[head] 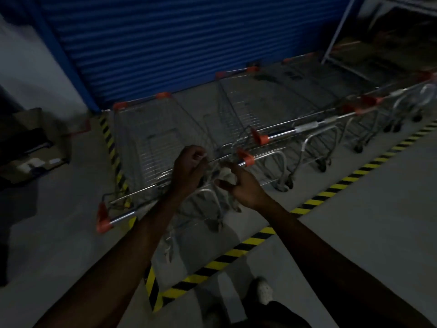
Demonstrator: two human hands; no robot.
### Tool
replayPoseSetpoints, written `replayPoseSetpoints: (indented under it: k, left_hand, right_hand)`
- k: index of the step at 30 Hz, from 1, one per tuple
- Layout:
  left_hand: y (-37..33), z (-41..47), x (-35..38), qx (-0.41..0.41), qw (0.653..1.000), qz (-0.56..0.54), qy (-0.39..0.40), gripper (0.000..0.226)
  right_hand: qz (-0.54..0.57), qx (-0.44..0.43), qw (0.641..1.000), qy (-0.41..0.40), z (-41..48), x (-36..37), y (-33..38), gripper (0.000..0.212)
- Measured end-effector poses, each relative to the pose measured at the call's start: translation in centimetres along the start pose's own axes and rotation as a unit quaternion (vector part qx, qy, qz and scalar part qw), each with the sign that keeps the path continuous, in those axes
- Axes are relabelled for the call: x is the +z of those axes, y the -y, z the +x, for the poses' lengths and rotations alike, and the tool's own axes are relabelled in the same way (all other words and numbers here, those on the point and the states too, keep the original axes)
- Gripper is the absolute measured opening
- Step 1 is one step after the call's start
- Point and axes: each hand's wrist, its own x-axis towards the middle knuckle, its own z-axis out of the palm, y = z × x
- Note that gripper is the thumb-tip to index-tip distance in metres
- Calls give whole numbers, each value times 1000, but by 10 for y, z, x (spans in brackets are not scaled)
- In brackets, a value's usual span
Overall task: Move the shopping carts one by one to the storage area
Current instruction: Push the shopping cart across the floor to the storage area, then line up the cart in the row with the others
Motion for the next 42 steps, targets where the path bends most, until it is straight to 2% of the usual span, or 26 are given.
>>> replayPoseSetpoints:
  k: [5, 7, 11, 16, 19, 22, 29, 38, 42]
  left_hand:
    - [-56, 17, 92, 32, 994, -71, 79, 35]
    - [-81, 20, 129, 23, 988, -100, 116, 29]
    - [-115, 29, 209, 49, 973, -131, 184, 17]
    - [-166, 37, 321, 88, 949, -167, 252, 31]
    - [-198, 40, 388, 107, 937, -168, 287, 36]
    - [-232, 49, 452, 127, 927, -166, 312, 39]
    - [-298, 87, 572, 183, 908, -198, 322, 30]
    - [-299, 180, 712, 173, 892, -244, 340, 26]
    - [-296, 252, 795, 184, 878, -256, 361, 27]
  right_hand:
    - [112, 5, 986, -125, -31, -80, -5, 37]
    - [138, 22, 976, -168, -45, -113, -15, 36]
    - [160, 41, 952, -257, -73, -185, -51, 53]
    - [179, 36, 920, -346, -112, -280, -97, 48]
    - [175, 31, 908, -379, -132, -339, -122, 56]
    - [184, 19, 893, -410, -148, -398, -143, 55]
    - [156, 18, 874, -459, -158, -520, -186, 60]
    - [140, 37, 863, -484, -89, -630, -281, 67]
    - [124, 64, 855, -500, -34, -688, -342, 58]
